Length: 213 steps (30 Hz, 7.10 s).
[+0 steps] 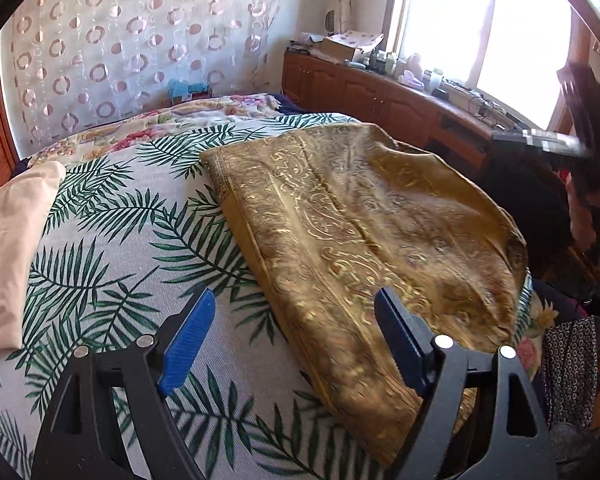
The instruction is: Fold small clothes
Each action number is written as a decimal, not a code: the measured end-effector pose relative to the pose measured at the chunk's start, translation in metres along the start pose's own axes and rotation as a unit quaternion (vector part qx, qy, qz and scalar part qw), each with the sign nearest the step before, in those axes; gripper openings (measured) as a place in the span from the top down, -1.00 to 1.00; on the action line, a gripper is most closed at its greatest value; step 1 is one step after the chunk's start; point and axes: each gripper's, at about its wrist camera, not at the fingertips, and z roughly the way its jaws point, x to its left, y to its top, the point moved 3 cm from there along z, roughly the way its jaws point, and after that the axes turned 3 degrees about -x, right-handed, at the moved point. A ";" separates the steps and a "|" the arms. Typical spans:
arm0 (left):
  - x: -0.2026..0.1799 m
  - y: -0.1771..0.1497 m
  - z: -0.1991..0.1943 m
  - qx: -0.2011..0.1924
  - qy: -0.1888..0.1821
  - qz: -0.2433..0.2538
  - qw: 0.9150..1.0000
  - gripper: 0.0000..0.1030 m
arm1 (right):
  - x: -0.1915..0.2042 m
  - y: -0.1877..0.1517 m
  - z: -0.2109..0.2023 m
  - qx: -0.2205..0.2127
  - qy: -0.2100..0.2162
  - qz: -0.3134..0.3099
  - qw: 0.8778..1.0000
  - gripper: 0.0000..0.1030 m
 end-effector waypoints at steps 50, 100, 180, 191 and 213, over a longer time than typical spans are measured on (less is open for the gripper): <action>-0.040 -0.063 -0.006 0.048 -0.055 0.019 0.997 0.20 | 0.008 -0.104 -0.038 -0.012 -0.018 0.050 0.999 0.74; -0.042 0.060 -0.039 -0.100 -0.078 0.010 0.992 0.92 | 0.052 -0.114 0.003 0.024 0.022 -0.052 0.998 -0.23; 0.070 0.124 0.127 0.027 0.014 0.011 0.999 -0.51 | -0.048 0.065 0.119 0.039 0.003 0.052 0.998 -0.19; 0.069 0.128 0.136 0.021 0.005 0.012 1.000 -0.08 | -0.036 0.105 0.144 0.016 0.013 -0.005 1.000 0.82; 0.091 0.109 0.156 0.050 0.022 -0.029 0.998 0.09 | -0.036 0.062 0.163 0.066 0.018 0.060 0.996 -0.47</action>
